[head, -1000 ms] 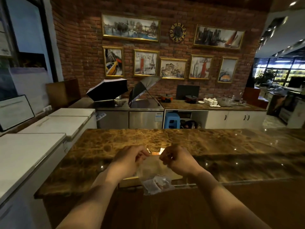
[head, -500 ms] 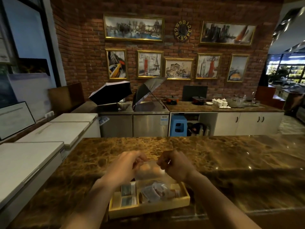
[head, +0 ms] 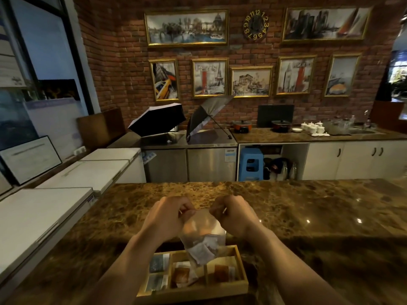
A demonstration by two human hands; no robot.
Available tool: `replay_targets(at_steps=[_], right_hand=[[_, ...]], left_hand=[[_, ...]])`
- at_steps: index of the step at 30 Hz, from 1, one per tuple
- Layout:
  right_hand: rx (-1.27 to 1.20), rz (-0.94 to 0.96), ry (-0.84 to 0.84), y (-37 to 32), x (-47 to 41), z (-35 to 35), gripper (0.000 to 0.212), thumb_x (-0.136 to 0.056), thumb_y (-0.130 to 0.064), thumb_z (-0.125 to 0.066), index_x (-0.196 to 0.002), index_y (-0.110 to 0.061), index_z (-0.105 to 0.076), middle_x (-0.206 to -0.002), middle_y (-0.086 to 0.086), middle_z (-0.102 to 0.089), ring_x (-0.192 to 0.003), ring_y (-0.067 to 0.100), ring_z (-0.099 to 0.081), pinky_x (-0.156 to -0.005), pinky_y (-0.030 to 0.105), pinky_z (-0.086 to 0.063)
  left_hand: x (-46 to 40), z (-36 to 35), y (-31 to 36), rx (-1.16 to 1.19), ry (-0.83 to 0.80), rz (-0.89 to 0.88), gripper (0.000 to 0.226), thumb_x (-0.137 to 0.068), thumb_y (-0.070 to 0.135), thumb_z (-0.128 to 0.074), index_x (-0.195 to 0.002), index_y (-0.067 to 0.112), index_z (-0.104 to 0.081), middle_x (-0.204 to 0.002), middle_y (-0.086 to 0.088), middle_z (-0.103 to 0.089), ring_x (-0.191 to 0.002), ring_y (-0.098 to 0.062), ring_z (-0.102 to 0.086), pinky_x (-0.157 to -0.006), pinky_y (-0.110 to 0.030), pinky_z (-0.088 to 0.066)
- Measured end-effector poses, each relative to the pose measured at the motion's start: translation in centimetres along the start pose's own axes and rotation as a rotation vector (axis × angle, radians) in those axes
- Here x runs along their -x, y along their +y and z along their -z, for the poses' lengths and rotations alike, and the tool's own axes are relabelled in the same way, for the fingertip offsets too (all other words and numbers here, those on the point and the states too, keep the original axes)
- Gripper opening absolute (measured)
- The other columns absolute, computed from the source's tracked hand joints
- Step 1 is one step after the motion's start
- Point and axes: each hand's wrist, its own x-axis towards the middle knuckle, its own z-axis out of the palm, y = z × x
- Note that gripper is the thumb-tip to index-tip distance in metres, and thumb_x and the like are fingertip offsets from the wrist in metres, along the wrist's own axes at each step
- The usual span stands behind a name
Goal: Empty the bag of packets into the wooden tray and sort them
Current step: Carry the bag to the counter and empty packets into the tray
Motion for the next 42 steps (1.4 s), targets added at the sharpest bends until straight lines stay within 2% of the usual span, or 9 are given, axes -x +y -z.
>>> replay_targets(at_steps=[3, 6, 10, 16, 19, 24, 29, 35, 42], right_hand=[[-0.065, -0.084, 0.127, 0.1, -0.3, -0.6, 0.026, -0.091, -0.041, -0.066, -0.115, -0.033, -0.064, -0.107, -0.01, -0.067, -0.094, 0.014, -0.067, -0.08, 0.039, -0.06], [-0.309, -0.271, 0.187, -0.5, -0.8, -0.9, 0.03, -0.089, -0.041, -0.072, -0.112, -0.026, -0.06, -0.104, -0.008, -0.066, -0.093, 0.015, -0.066, -0.081, 0.039, -0.059], [-0.789, -0.45, -0.018, -2.3, -1.0, -1.3, 0.015, -0.094, -0.018, -0.069, -0.107, -0.01, -0.068, -0.098, 0.01, -0.074, -0.084, 0.025, -0.075, -0.074, 0.043, -0.065], [-1.041, -0.48, -0.032, -4.1, -1.0, -2.7, 0.02, -0.1, -0.011, -0.059, -0.1, -0.003, -0.077, -0.095, 0.018, -0.079, -0.083, 0.031, -0.078, -0.073, 0.041, -0.065], [-1.076, -0.514, -0.053, -4.6, -1.3, -3.1, 0.019, -0.099, -0.014, -0.061, -0.1, -0.005, -0.078, -0.092, 0.014, -0.08, -0.081, 0.026, -0.079, -0.07, 0.037, -0.064], [-1.103, -0.563, -0.08, -5.2, -1.9, -2.9, 0.017, -0.097, -0.016, -0.065, -0.1, -0.005, -0.078, -0.095, 0.015, -0.08, -0.091, 0.031, -0.078, -0.077, 0.04, -0.065], [-1.073, -0.586, -0.109, -5.7, -2.5, -2.9, 0.021, -0.089, -0.021, -0.076, -0.102, -0.003, -0.076, -0.093, 0.016, -0.08, -0.089, 0.033, -0.078, -0.076, 0.044, -0.066], [-1.104, -0.643, -0.152, -5.8, -2.7, -2.2, 0.013, -0.089, -0.007, -0.071, -0.1, -0.002, -0.074, -0.095, 0.02, -0.079, -0.082, 0.035, -0.079, -0.071, 0.044, -0.066], [-1.042, -0.543, -0.171, -5.3, -2.7, -2.7, 0.014, -0.098, -0.011, -0.064, -0.1, -0.007, -0.077, -0.095, 0.013, -0.08, -0.086, 0.029, -0.079, -0.073, 0.041, -0.066]], left_hand=[[-0.8, -0.5, 0.4, 0.059, -0.01, 0.056, 0.016, -0.085, 0.032, -0.072, -0.074, 0.042, -0.07, -0.079, 0.024, -0.069, -0.076, 0.004, -0.065, -0.076, -0.025, -0.06], [-1.4, -1.0, 0.6, 0.196, -0.025, 0.141, 0.009, -0.085, 0.027, -0.074, -0.078, 0.032, -0.078, -0.075, 0.018, -0.073, -0.067, 0.003, -0.069, -0.071, -0.027, -0.063], [-1.5, -1.3, 1.0, 0.477, -0.016, 0.314, 0.005, -0.088, 0.021, -0.074, -0.091, 0.024, -0.077, -0.081, 0.005, -0.076, -0.068, -0.007, -0.074, -0.06, -0.022, -0.061], [-0.9, -1.4, 0.9, 0.879, -0.022, 0.469, 0.009, -0.091, 0.005, -0.068, -0.094, 0.008, -0.075, -0.083, -0.009, -0.074, -0.061, -0.009, -0.071, -0.051, -0.018, -0.055], [-1.0, -1.2, 0.7, 1.026, -0.023, 0.536, 0.012, -0.091, 0.007, -0.069, -0.102, 0.004, -0.072, -0.09, -0.01, -0.075, -0.062, -0.013, -0.073, -0.049, -0.019, -0.055], [-1.1, -1.4, -0.3, 1.161, -0.029, 0.601, 0.013, -0.085, 0.015, -0.076, -0.099, 0.013, -0.074, -0.076, -0.003, -0.079, -0.068, -0.015, -0.076, -0.058, -0.026, -0.058], [-1.2, -1.5, -0.6, 1.172, -0.035, 0.65, 0.017, -0.085, 0.008, -0.075, -0.101, 0.014, -0.071, -0.091, -0.01, -0.079, -0.081, -0.023, -0.076, -0.069, -0.033, -0.058], [-1.1, -1.3, -0.7, 1.225, -0.067, 0.682, 0.022, -0.081, 0.007, -0.079, -0.101, 0.008, -0.072, -0.095, -0.017, -0.078, -0.088, -0.029, -0.074, -0.059, -0.031, -0.057], [-1.0, -1.1, -1.0, 1.282, -0.085, 0.75, 0.021, -0.079, 0.012, -0.08, -0.099, 0.008, -0.075, -0.085, -0.01, -0.08, -0.092, -0.027, -0.07, -0.072, -0.036, -0.051]])
